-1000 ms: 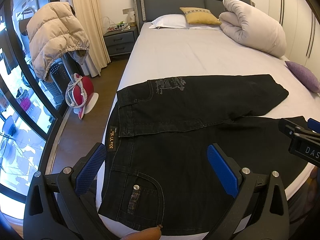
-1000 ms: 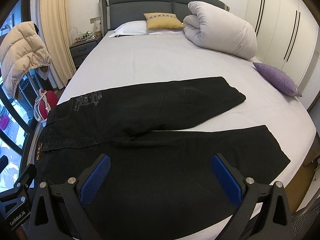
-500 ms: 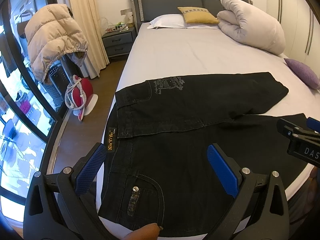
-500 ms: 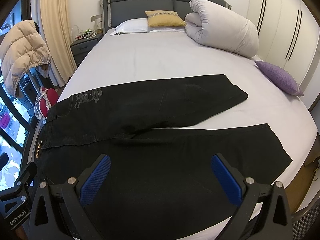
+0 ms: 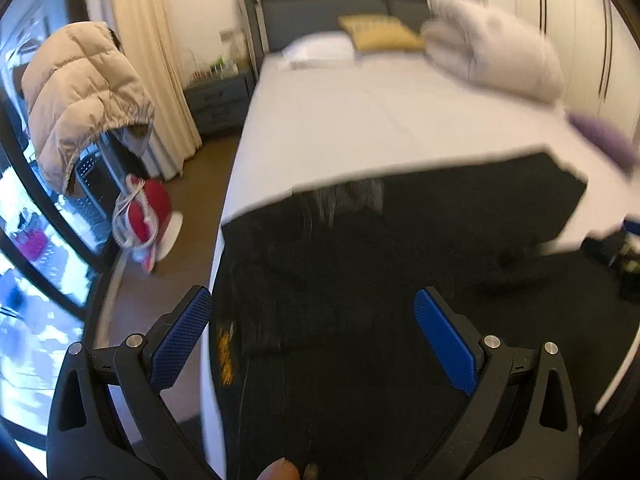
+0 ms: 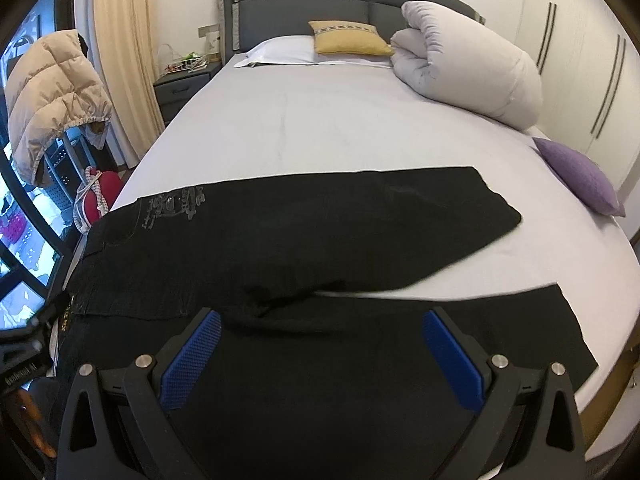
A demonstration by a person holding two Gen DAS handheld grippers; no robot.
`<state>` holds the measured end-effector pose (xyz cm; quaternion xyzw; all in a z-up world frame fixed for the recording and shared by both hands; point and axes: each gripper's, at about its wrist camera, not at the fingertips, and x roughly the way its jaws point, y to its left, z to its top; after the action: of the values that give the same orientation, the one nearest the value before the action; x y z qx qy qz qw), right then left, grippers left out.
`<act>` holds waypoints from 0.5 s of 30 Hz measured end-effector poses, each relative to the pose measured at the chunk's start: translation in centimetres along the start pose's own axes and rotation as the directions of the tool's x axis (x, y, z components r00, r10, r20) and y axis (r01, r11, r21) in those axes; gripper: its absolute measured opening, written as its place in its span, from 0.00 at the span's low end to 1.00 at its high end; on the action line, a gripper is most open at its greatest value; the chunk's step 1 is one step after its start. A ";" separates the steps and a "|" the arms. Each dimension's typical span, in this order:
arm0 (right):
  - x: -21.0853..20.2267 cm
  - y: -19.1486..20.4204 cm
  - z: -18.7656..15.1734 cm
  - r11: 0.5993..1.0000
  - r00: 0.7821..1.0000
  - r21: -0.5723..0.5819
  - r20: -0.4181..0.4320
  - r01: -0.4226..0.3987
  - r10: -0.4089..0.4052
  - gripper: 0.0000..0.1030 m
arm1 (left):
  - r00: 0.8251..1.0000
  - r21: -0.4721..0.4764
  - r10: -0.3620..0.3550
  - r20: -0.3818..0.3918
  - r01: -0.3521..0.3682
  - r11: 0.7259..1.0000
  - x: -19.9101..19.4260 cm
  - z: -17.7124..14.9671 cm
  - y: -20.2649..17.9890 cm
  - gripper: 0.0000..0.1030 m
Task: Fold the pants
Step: 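Close the left gripper on the jeans waistband while the right tool approaches it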
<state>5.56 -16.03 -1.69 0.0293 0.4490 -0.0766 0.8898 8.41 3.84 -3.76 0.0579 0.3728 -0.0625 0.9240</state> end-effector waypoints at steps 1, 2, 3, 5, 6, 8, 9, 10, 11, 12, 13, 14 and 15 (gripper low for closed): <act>0.6 0.0 0.5 1.000 1.000 -0.005 0.004 -0.019 0.019 1.00 | 1.000 -0.019 0.001 0.016 -0.001 1.000 0.2 0.3 0.4 1.00; 1.1 -0.1 0.9 0.999 0.999 -0.010 0.010 -0.035 0.035 1.00 | 1.000 -0.014 0.027 -0.002 -0.027 1.000 1.0 0.8 0.6 1.00; 1.5 -0.1 1.2 0.999 0.999 -0.015 0.016 -0.046 0.047 1.00 | 0.997 0.008 0.075 -0.036 -0.075 0.997 1.9 1.2 0.8 1.00; 2.4 -0.1 2.1 0.997 0.997 -0.025 0.032 -0.071 0.072 1.00 | 0.990 -0.013 0.106 -0.089 -0.108 0.994 3.6 2.3 1.6 1.00; 2.9 -0.1 2.7 0.996 0.996 -0.032 0.039 -0.084 0.085 1.00 | 0.988 -0.041 0.086 -0.127 -0.092 0.995 4.6 2.9 2.1 1.00; 4.1 -0.1 3.9 0.992 0.992 -0.056 0.052 -0.114 0.117 1.00 | 0.984 -0.085 0.037 -0.174 -0.052 0.995 7.0 4.4 3.5 1.00; 4.7 0.0 4.4 0.990 0.991 -0.068 0.055 -0.120 0.123 1.00 | 0.987 -0.077 0.030 -0.161 -0.043 0.996 7.8 5.0 3.9 1.00; 5.3 -0.1 5.0 0.989 0.990 -0.080 0.058 -0.126 0.131 1.00 | 0.989 -0.049 0.027 -0.145 -0.034 0.998 8.8 5.8 4.2 1.00; 5.8 -0.2 5.6 0.987 0.988 -0.090 0.062 -0.135 0.140 1.00 | 0.990 -0.005 0.008 -0.139 -0.009 1.000 10.1 6.7 4.2 1.00; 6.2 -0.4 6.2 0.984 0.986 -0.102 0.066 -0.145 0.152 1.00 | 0.989 0.050 -0.025 -0.147 0.033 0.998 11.6 7.7 4.3 1.00; 6.8 -0.5 6.8 0.981 0.984 -0.116 0.069 -0.154 0.163 1.00 | 0.986 0.100 -0.057 -0.160 0.074 0.992 13.3 8.4 4.2 1.00; 7.2 -0.7 7.5 0.979 0.983 -0.129 0.073 -0.160 0.170 1.00 | 0.981 0.143 -0.083 -0.173 0.109 0.984 14.7 9.1 4.3 1.00; 7.5 -0.9 8.0 0.975 0.980 -0.144 0.078 -0.169 0.181 0.99 | 0.977 0.186 -0.102 -0.186 0.137 0.973 15.9 9.6 4.3 1.00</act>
<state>16.14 -18.66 -2.97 0.0044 0.4082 0.0317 0.9123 27.04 5.47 -7.68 0.1318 0.4475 -0.1495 0.8718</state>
